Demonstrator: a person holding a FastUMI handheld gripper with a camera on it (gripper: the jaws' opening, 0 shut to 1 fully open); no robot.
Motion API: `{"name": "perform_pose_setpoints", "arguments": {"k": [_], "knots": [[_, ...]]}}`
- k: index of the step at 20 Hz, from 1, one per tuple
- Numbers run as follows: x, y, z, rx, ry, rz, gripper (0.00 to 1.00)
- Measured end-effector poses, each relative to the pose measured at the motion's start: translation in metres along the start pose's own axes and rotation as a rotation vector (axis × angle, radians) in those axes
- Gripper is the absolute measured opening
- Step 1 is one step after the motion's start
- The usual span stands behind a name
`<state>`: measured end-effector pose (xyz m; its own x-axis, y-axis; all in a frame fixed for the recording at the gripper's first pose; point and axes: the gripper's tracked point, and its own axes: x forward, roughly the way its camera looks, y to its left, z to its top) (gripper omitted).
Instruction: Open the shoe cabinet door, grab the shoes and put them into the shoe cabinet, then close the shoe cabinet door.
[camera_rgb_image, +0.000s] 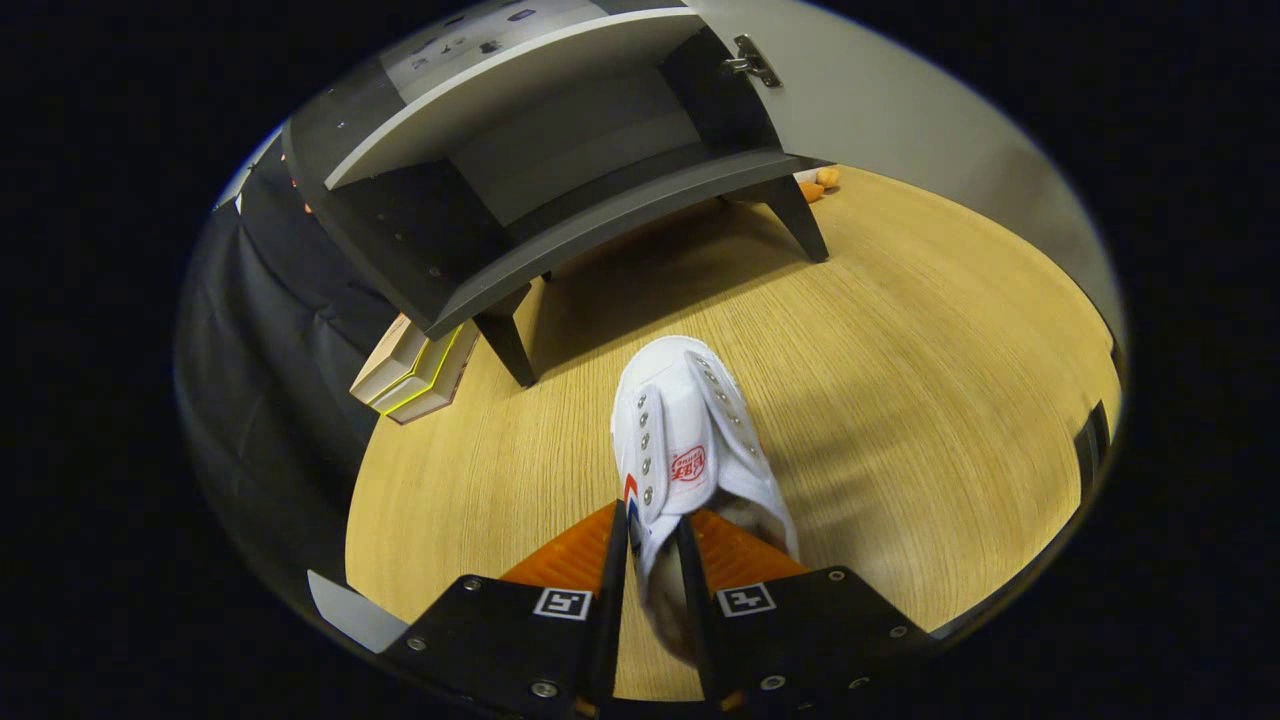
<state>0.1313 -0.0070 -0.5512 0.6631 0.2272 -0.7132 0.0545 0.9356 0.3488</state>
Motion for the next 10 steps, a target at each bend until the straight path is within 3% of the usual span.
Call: {"name": "perform_pose_setpoints", "arguments": {"k": [5,10], "knots": [[0.0062,-0.0003,-0.0002,0.048,-0.013,-0.002,0.23],[0.0041,0.0064,0.0091,0.000,-0.012,-0.018,0.02]]}}
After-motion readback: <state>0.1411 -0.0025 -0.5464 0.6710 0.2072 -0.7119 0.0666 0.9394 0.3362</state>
